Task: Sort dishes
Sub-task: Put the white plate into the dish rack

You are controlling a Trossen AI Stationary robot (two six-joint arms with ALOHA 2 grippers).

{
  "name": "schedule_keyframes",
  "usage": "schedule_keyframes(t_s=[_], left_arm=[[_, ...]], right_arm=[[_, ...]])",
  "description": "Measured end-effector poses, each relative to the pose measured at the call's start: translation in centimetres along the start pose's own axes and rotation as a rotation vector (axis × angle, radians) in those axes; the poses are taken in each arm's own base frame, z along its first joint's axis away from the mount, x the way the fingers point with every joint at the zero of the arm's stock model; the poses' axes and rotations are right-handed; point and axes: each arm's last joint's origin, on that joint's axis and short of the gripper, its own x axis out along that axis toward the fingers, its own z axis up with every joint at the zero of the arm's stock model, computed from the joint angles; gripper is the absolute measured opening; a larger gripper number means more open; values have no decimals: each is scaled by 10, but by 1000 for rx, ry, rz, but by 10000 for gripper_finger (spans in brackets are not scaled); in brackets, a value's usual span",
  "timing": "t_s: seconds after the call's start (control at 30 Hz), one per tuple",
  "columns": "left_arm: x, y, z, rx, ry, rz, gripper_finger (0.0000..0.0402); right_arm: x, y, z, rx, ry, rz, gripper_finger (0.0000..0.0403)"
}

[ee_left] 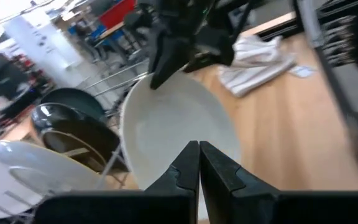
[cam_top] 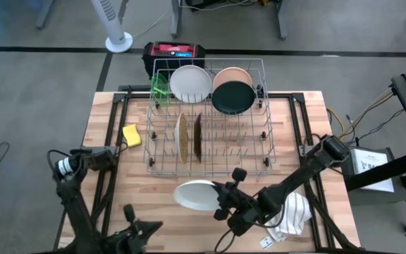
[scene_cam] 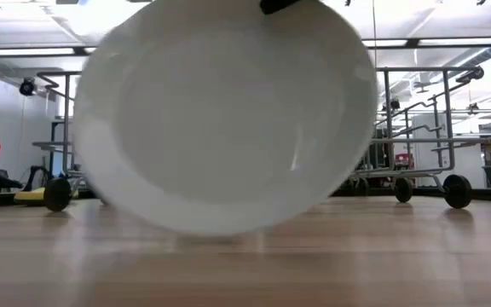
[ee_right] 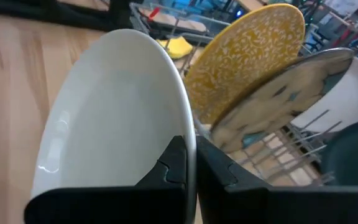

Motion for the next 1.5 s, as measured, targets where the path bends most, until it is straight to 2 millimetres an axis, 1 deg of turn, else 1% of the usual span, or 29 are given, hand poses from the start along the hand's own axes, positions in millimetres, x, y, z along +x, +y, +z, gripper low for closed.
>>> schedule_keyframes(t_s=[0.17,0.3,0.47,0.6,0.67,0.73,0.83,0.93,1.03,1.17,1.3,1.4,1.5], left_arm=[[31,4,7,14,99,33,0],[55,0,14,-37,163,6,0],[76,-7,26,18,197,-91,0],[81,-5,32,82,178,-101,0],[84,0,38,57,170,-99,0],[93,4,47,5,149,-107,0],[112,2,61,19,116,-219,0],[126,0,69,129,66,-327,0],[134,7,73,214,49,-323,0],[142,21,79,243,43,-320,0],[162,29,87,257,-7,-410,0],[176,37,91,281,-48,-458,0],[184,43,92,325,-69,-489,0]], right_arm=[[-15,-24,10,-27,22,8,1],[-24,-35,13,-56,37,30,1],[-39,-37,15,-96,19,62,1],[-55,-36,10,-166,21,77,1],[-62,-35,6,-195,25,88,1],[-68,-34,3,-205,28,97,1],[-75,-34,-2,-235,37,99,0],[-78,-35,-7,-252,63,95,0],[-86,-39,-13,-254,84,86,0],[-102,-41,-17,-237,66,88,0],[-114,-45,-19,-210,37,80,0],[-118,-48,-20,-190,35,79,0],[-121,-49,-23,-177,45,77,0]])
